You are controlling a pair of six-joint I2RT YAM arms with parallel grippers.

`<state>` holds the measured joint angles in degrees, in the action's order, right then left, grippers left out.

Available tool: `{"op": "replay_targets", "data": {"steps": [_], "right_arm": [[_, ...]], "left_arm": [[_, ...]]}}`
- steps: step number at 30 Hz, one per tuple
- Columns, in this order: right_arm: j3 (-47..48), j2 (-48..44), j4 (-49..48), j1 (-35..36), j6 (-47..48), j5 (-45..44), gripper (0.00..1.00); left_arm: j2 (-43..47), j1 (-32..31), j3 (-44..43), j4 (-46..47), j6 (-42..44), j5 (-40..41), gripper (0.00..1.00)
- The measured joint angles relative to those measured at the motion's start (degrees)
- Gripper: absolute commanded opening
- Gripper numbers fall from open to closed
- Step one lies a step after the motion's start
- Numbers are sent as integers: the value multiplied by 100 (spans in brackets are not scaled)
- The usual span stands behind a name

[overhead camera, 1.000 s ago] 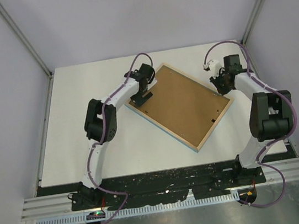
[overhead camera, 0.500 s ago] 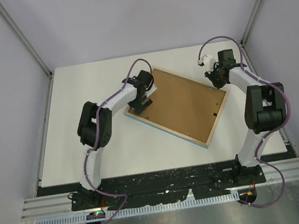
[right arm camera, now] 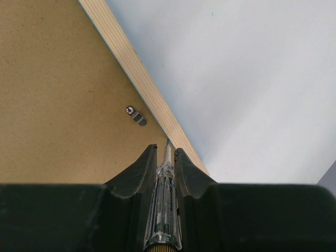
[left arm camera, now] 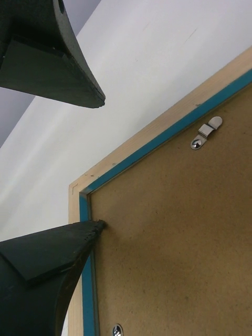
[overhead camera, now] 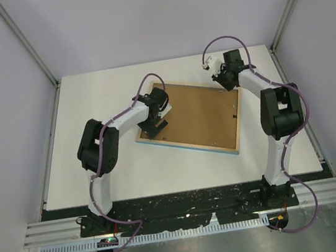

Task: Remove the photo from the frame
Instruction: Adjust the photo frame at the center of the board.

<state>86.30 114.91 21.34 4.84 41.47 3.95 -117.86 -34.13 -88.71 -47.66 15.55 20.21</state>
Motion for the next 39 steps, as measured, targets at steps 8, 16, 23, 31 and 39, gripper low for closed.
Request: {"op": "replay_targets", "data": {"steps": [8, 16, 23, 31, 39], "right_arm": [[579, 487, -118, 542, 227, -188, 8], [990, 831, -223, 984, 407, -293, 8], [1209, 898, -2, 1213, 398, -210, 8], [1292, 313, 1147, 1272, 275, 258, 8], [1449, -1071, 2647, 883, 295, 422, 8]], "left_arm": [[330, 2, 474, -173, -205, -192, 93], [470, 2, 710, -492, -313, -350, 93], [507, 63, 778, -654, -387, -289, 94], [514, 323, 713, -737, -483, -356, 94], [804, 417, 597, -785, -487, -385, 94]]}}
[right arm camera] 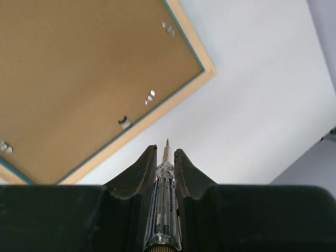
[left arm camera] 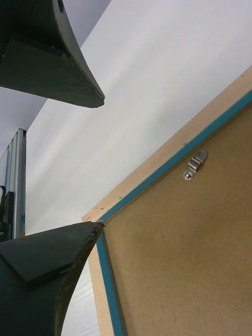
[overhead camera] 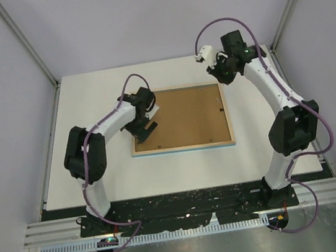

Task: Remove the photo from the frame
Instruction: Adjust the photo frame at the center of the board, then place the screwdriver at the center of the board.

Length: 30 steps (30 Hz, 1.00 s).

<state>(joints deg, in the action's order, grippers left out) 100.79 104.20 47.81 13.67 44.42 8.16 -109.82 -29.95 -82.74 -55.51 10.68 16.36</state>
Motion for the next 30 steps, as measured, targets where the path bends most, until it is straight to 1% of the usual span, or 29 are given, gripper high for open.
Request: {"op": "replay_targets", "data": {"steps": [3, 6, 10, 12, 17, 22, 28, 30], "right_arm": [[22, -227, 734, -540, 76, 136, 8], [-90, -210, 1370, -1139, 227, 243, 8], [-487, 42, 2181, -1875, 481, 289, 8], [-675, 291, 2435, -2109, 581, 299, 8], [-636, 1169, 2754, -2481, 693, 396, 8], [101, 2153, 2966, -2750, 560, 669, 9], [693, 2682, 3351, -2811, 302, 852, 16], [802, 2811, 3357, -2809, 210, 920, 17]], "left_arm": [[201, 52, -116, 0, 0, -4, 94], [409, 129, -146, -2, 2, -2, 94], [586, 186, -146, -7, 4, -4, 94], [656, 197, -144, -7, 4, -2, 94], [822, 201, -122, -4, 4, -13, 94], [835, 201, -105, -4, 4, -22, 94], [835, 201, -81, 0, 4, -44, 94], [835, 201, -79, 0, 4, -44, 94]]}}
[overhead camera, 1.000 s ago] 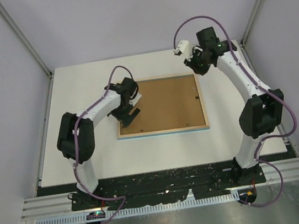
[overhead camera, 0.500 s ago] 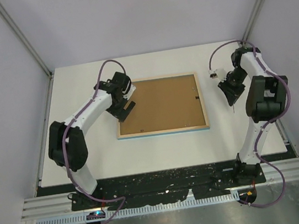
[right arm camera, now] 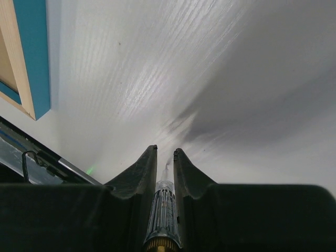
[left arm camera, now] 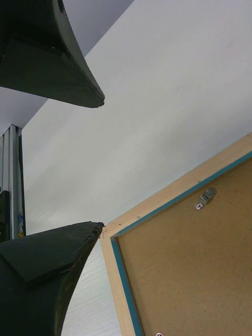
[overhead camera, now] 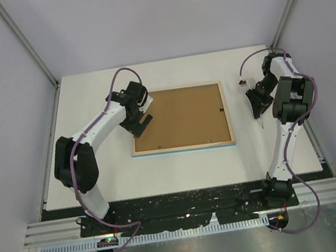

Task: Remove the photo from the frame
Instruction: Place the screwdriver at the center of the board.

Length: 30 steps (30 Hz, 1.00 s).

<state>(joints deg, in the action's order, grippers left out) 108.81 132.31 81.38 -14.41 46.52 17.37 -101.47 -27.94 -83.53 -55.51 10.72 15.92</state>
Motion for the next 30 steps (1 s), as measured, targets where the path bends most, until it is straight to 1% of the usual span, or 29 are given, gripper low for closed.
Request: {"op": "replay_targets", "data": {"steps": [8, 12, 18, 26, 30], "right_arm": [[20, 125, -234, 4, -363, 160, 23], [-55, 125, -487, 4, -525, 166, 29], [-68, 118, -564, -9, -793, 219, 34], [-256, -24, -761, -9, -994, 234, 38], [-396, -131, -907, -9, -1069, 232, 44]], "left_arm": [[-2, 0, -2, -4, -2, 2, 94], [-2, 0, -2, -4, -4, 2, 94], [-2, 0, -2, -7, -4, 2, 94], [-2, 0, -2, -4, -4, 2, 94], [-2, 0, -2, -4, -4, 2, 94]]}}
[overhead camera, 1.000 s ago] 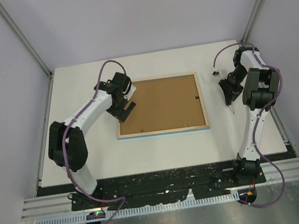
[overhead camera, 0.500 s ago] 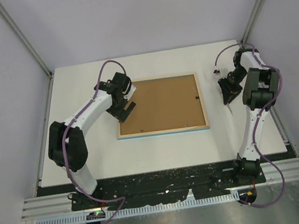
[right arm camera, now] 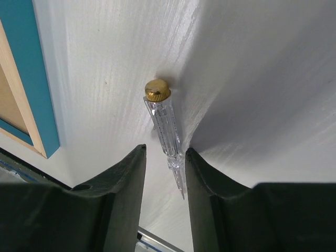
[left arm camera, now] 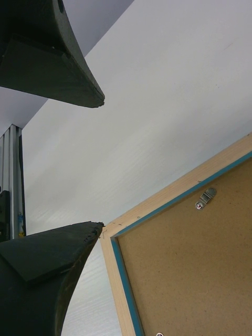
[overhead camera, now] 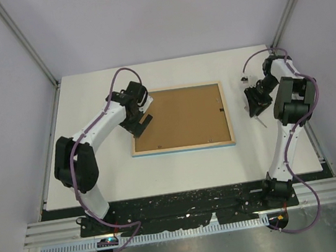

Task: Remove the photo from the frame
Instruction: Place the screwdriver at the center of the board.

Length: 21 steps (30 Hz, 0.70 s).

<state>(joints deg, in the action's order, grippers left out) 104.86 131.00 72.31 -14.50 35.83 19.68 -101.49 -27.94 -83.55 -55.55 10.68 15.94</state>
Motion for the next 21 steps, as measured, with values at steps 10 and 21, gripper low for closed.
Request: {"op": "replay_targets", "data": {"steps": [10, 21], "right_arm": [[-310, -411, -1012, 0, -66, 59, 51], [-1064, -1971, -1709, 199, -146, 719, 52]], "left_arm": [[31, 0, 39, 70, 9, 4, 100], [935, 72, 535, 518, 310, 109, 100]]}}
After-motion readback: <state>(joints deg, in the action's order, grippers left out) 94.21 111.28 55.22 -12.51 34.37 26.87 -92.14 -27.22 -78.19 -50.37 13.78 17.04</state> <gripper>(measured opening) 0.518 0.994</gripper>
